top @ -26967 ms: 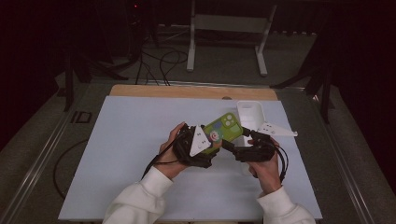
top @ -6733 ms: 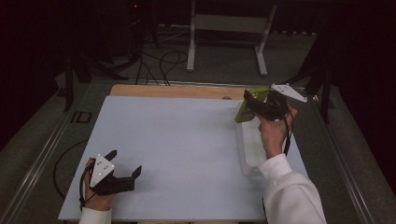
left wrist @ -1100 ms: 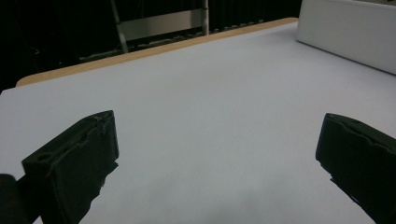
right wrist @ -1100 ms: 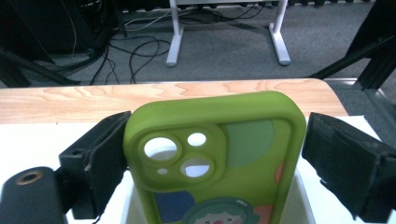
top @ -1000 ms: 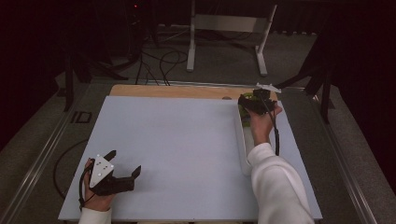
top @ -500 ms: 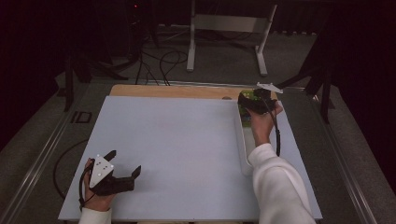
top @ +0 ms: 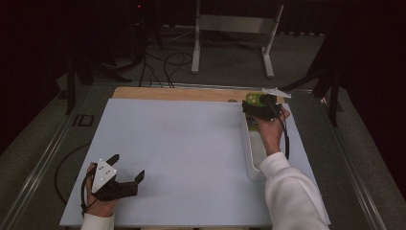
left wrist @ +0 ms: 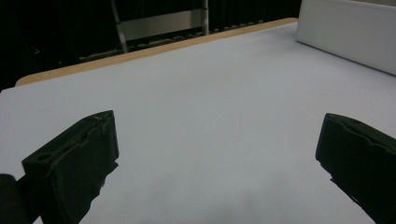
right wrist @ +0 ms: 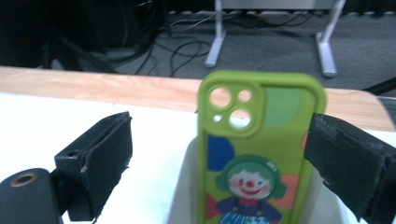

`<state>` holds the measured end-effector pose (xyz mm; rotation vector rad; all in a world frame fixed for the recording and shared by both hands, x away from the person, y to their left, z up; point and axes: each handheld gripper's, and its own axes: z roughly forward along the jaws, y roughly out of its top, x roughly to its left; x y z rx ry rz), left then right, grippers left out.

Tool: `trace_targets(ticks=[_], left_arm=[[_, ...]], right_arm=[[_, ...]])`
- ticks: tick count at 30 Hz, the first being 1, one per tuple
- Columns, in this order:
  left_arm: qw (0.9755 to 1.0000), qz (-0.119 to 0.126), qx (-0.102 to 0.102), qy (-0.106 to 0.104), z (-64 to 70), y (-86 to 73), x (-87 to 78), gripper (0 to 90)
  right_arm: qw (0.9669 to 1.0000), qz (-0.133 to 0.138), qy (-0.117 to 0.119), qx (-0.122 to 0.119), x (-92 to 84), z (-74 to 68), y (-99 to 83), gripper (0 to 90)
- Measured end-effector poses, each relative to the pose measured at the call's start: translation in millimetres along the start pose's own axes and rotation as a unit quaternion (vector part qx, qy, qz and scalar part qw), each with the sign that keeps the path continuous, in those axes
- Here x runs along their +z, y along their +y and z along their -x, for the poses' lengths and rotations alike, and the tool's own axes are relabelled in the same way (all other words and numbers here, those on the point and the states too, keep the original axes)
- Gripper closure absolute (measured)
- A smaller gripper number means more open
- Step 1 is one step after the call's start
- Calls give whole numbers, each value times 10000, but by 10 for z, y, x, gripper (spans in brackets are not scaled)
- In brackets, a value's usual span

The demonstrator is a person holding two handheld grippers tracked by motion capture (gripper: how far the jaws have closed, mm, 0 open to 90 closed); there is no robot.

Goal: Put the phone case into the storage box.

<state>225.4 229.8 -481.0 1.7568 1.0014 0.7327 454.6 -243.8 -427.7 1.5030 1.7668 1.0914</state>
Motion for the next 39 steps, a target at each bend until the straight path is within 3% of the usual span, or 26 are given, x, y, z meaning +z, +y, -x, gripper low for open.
trace_targets(ticks=[13, 39], left_arm=[[10000, 4, 4, 4, -1, 4, -4, 0], [10000, 20, -2, 0, 3, 11, -2, 0]], right_arm=[[9974, -98, 636, -328, -205, -109, -106, 79], [9873, 212, 1357, -794, -796, -350, -346, 80]])
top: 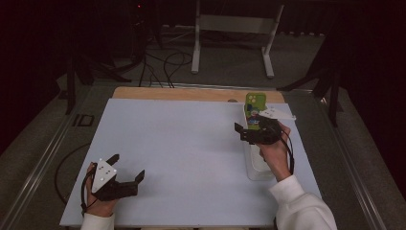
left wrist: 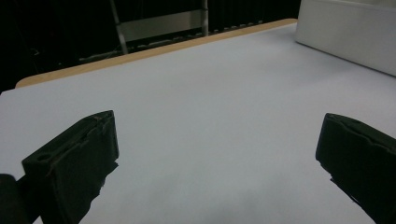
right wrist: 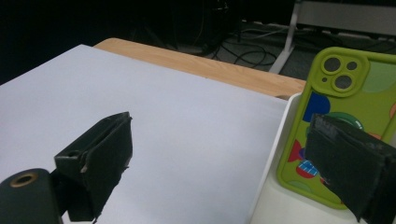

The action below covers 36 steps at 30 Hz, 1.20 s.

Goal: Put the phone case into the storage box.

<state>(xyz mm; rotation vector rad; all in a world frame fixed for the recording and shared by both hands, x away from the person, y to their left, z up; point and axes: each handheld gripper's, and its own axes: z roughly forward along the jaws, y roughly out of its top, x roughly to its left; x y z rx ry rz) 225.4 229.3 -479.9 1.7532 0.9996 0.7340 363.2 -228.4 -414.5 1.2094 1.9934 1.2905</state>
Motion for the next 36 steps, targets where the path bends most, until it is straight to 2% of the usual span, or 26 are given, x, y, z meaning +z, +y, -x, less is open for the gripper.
trace_targets(ticks=[3, 11, 16, 23, 31, 34, 36], left_arm=[[10000, -14, 12, -7, 0, -1, 2, 0], [10000, -11, 7, -13, 0, 0, 1, 0], [10000, -1, -2, -18, 1, 2, 2, 0], [10000, 19, -16, 2, -13, 8, -11, 0], [10000, 50, -42, 19, -36, 13, -25, 0], [10000, 40, -38, 17, -44, 18, -32, 0], [10000, 47, -30, 6, -45, 21, -34, 0]], right_arm=[[10000, 6, 37, -51, -46, -39, -42, 80], [9999, -22, 171, 11, -159, -85, -156, 80], [9996, 50, 265, 54, -258, -118, -173, 81], [9994, 150, 292, -59, -372, -196, -199, 83], [9992, 222, 332, -36, -466, -234, -403, 83], [9992, 201, 329, -126, -489, -265, -499, 83], [9989, 287, 340, -169, -510, -286, -560, 83]])
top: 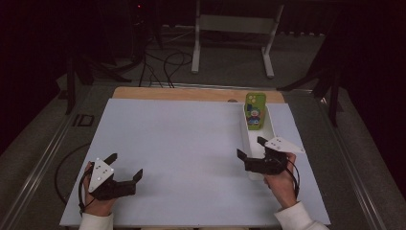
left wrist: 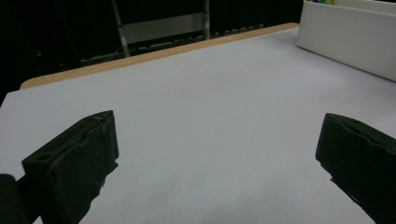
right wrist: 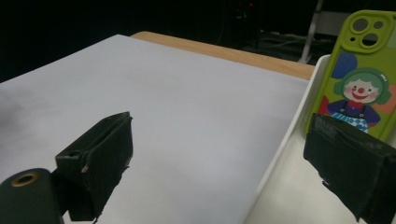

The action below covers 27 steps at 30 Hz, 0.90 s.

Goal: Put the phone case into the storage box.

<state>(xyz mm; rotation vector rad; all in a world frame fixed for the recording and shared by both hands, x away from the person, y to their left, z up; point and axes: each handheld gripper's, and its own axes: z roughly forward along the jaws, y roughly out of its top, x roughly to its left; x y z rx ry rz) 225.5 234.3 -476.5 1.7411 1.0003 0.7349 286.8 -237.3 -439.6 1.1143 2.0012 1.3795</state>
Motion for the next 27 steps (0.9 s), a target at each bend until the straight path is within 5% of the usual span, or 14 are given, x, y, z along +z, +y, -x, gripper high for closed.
trace_targets(ticks=[16, 27], left_arm=[[10000, 69, -14, -45, -49, 4, -44, 0], [9999, 147, -18, -83, -52, -1, -60, 0]], right_arm=[[9984, 532, 136, -94, -125, -90, -349, 84], [9967, 813, 23, -76, -243, -68, -460, 86]])
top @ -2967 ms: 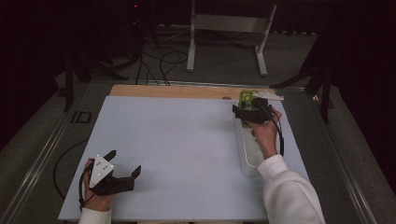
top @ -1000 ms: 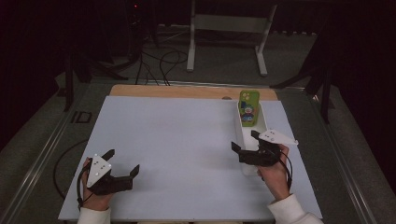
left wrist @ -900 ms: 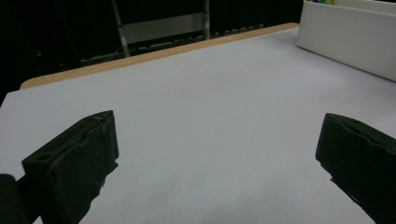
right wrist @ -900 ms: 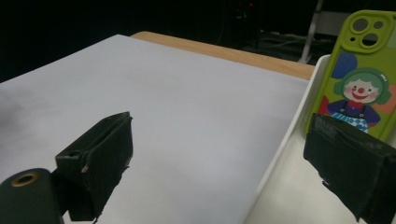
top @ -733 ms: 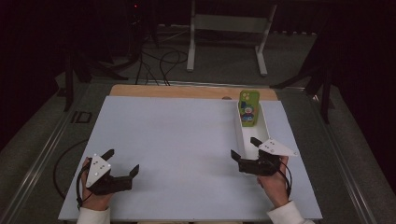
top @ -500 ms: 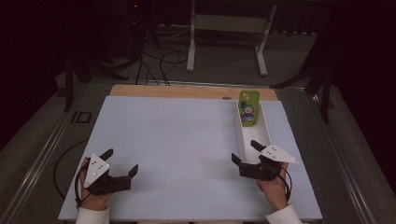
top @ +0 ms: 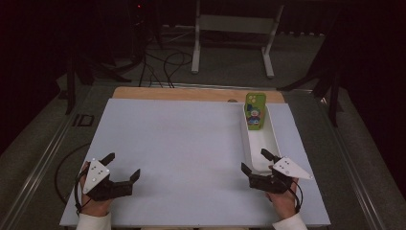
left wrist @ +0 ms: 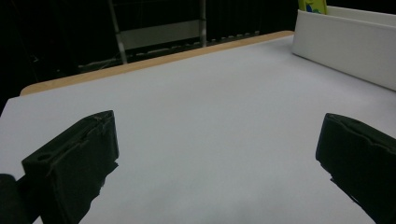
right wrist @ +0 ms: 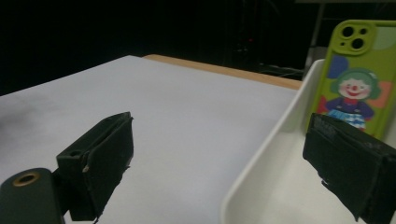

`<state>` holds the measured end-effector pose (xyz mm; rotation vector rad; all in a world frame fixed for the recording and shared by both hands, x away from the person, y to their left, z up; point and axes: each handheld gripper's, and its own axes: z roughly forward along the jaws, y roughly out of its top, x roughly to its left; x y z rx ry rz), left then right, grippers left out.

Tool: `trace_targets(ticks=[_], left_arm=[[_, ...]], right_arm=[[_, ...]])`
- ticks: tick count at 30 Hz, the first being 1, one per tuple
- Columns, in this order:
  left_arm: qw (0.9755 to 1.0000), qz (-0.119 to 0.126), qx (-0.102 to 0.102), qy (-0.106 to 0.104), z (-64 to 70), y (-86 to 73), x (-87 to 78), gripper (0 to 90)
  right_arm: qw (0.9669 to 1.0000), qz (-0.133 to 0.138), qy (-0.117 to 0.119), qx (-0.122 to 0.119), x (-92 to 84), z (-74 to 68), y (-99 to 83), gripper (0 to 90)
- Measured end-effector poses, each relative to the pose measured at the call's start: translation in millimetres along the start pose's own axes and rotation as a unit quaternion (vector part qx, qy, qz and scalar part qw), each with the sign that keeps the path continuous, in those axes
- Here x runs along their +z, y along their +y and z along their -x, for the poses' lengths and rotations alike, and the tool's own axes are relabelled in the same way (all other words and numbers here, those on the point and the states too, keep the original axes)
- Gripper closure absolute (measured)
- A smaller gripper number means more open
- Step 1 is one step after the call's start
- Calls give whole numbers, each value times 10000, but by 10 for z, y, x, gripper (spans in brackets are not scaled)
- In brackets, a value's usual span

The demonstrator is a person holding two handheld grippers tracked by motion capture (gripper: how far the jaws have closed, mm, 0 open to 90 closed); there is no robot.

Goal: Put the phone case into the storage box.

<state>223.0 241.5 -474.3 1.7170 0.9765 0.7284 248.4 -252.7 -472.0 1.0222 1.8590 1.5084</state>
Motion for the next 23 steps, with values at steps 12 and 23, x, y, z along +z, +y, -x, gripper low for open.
trace_targets(ticks=[12, 23], left_arm=[[10000, -46, 20, -19, 11, -18, 29, 0], [10000, -65, 18, -22, 11, -25, 40, 0]], right_arm=[[10000, -44, -45, -76, -18, 20, -78, 87], [10000, -28, -11, -43, -4, 16, -85, 86]])
